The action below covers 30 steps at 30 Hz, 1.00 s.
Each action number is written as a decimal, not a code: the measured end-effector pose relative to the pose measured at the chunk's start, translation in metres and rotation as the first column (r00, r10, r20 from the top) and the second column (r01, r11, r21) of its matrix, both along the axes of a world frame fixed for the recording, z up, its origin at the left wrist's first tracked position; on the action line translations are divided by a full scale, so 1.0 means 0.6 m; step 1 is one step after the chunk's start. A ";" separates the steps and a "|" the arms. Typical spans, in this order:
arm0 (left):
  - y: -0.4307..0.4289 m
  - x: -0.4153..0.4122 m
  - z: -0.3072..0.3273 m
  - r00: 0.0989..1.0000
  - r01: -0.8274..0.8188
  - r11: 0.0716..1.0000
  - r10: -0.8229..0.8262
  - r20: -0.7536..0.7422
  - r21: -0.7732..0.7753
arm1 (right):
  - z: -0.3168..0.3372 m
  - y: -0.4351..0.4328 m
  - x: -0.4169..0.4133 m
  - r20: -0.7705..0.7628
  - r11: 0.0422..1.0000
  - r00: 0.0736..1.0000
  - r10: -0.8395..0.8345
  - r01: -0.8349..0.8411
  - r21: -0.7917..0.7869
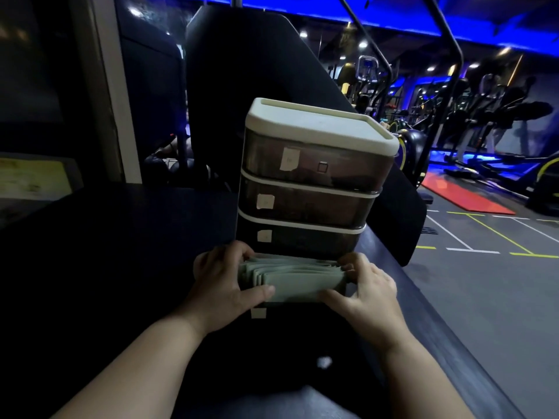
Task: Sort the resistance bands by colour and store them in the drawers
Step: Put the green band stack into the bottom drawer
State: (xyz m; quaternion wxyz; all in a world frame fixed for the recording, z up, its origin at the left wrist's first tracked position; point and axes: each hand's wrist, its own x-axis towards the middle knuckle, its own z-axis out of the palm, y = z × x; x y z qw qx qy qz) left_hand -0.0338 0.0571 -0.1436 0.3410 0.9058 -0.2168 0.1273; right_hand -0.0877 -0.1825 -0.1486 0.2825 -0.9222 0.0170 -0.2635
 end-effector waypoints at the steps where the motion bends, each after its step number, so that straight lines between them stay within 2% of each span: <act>1: 0.000 0.001 -0.001 1.000 0.000 1.000 -0.001 0.016 0.025 | 0.000 -0.001 -0.001 -0.018 1.000 1.000 -0.006 0.005 -0.028; 5: -0.003 -0.008 0.005 0.998 -0.047 0.986 0.038 0.054 0.158 | 0.006 0.008 -0.007 -0.117 0.990 0.992 -0.040 0.024 -0.137; 8: -0.008 -0.015 0.011 0.998 -0.064 0.982 0.065 -0.002 0.179 | 0.015 0.017 -0.011 -0.157 0.978 0.984 -0.087 0.055 -0.201; 11: -0.016 -0.012 0.004 0.988 -0.094 0.990 0.105 -0.112 0.103 | 0.018 0.021 -0.009 -0.155 0.959 0.977 -0.144 0.099 -0.265; 15: -0.029 -0.009 -0.007 0.976 -0.132 0.984 0.108 -0.190 -0.119 | 0.013 0.022 -0.005 -0.166 0.958 0.967 -0.192 0.148 -0.244; 17: -0.033 -0.010 -0.004 0.979 -0.153 0.983 0.137 -0.153 -0.101 | 0.009 0.023 -0.006 -0.124 0.961 0.972 -0.201 0.171 -0.216; 20: -0.031 -0.011 0.000 0.981 -0.194 0.978 0.193 -0.022 -0.072 | 0.005 0.024 -0.006 -0.037 0.981 0.982 -0.184 0.181 -0.075; 23: -0.029 -0.010 -0.001 0.979 -0.202 0.975 0.204 0.012 -0.097 | 0.001 0.025 -0.005 0.073 0.981 0.987 -0.141 0.149 -0.122; 27: -0.037 -0.009 -0.001 0.982 -0.188 0.972 0.189 -0.004 -0.143 | 0.011 0.026 -0.006 0.001 0.964 0.979 -0.204 0.201 -0.173; 30: -0.039 -0.007 0.000 0.981 -0.193 0.974 0.191 -0.023 -0.122 | 0.018 0.031 -0.006 -0.058 0.945 0.961 -0.270 0.253 -0.209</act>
